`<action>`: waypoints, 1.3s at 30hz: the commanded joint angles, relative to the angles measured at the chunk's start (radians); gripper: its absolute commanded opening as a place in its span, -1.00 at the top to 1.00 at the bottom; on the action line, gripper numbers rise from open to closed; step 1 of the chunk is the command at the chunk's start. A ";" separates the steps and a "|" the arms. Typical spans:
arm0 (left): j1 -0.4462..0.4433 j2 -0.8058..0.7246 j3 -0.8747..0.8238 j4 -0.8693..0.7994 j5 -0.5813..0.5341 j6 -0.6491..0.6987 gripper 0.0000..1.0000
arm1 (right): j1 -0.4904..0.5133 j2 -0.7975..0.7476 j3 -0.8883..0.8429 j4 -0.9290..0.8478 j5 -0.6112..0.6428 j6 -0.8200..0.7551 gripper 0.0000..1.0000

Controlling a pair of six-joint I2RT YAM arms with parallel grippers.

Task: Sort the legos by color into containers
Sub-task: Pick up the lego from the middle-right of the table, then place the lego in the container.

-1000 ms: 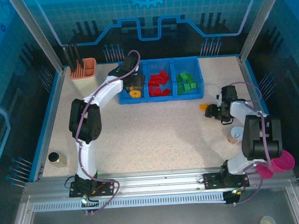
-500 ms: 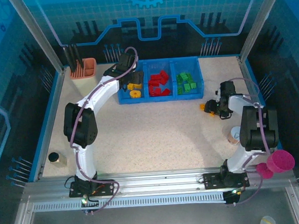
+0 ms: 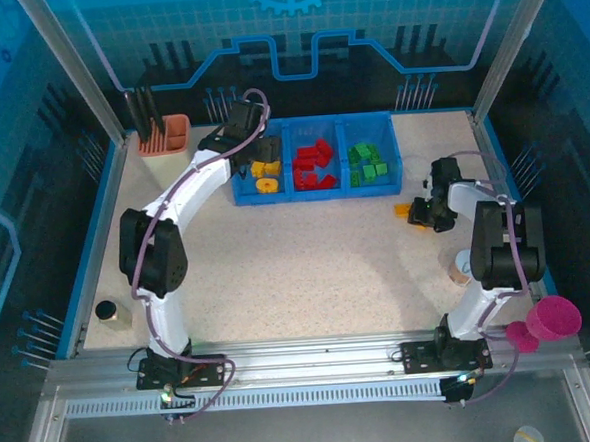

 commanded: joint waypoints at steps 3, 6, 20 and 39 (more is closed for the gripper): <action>0.001 -0.055 -0.011 -0.034 -0.030 0.029 -0.42 | 0.023 0.025 0.014 -0.016 0.039 -0.055 0.31; 0.004 -0.091 -0.039 -0.034 -0.034 0.030 -0.43 | 0.041 -0.016 0.014 -0.046 0.062 -0.085 0.41; 0.048 -0.510 -0.363 -0.092 -0.010 -0.002 -0.56 | 0.356 -0.202 0.323 -0.322 0.142 -0.233 0.46; 0.158 -1.014 -0.641 -0.298 0.036 -0.022 -0.64 | 0.774 0.608 1.409 -0.298 0.118 -0.390 0.43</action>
